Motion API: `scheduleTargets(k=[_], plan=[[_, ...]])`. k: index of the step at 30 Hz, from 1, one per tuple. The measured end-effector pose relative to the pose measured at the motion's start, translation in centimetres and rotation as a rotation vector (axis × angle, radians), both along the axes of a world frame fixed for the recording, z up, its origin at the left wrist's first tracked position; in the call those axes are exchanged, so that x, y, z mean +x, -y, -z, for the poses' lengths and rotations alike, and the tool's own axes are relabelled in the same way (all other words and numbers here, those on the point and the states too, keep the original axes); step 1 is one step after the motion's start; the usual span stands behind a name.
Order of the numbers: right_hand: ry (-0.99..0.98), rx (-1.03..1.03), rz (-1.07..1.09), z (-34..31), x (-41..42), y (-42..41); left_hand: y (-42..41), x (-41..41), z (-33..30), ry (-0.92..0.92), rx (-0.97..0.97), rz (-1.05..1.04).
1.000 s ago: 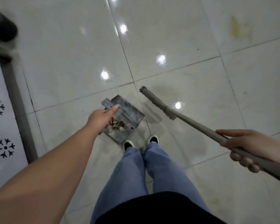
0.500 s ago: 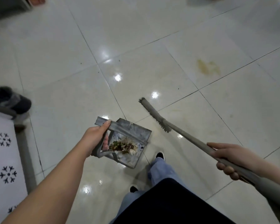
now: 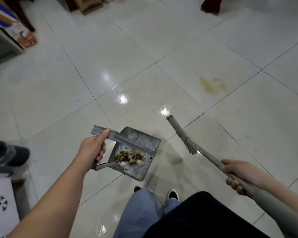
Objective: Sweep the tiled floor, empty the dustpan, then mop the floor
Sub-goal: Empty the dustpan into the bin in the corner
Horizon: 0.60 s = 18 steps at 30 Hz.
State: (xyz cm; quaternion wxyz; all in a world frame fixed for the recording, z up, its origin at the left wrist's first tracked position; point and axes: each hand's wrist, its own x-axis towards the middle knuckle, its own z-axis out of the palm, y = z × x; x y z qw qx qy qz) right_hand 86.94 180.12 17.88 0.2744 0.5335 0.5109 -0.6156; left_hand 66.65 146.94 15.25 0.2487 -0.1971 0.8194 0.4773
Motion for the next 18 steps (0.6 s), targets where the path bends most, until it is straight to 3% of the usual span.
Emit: scheduleTargets(k=[7,18], plan=[[0.024,-0.047,0.112,0.4,-9.7,-1.7,-0.3,-10.2,-0.1,-0.03,0.034,-0.024],[0.074,-0.02,-0.001,-1.4,-32.2,1.6,4.5,-27.6,1.5,0.034,0.075,-0.166]])
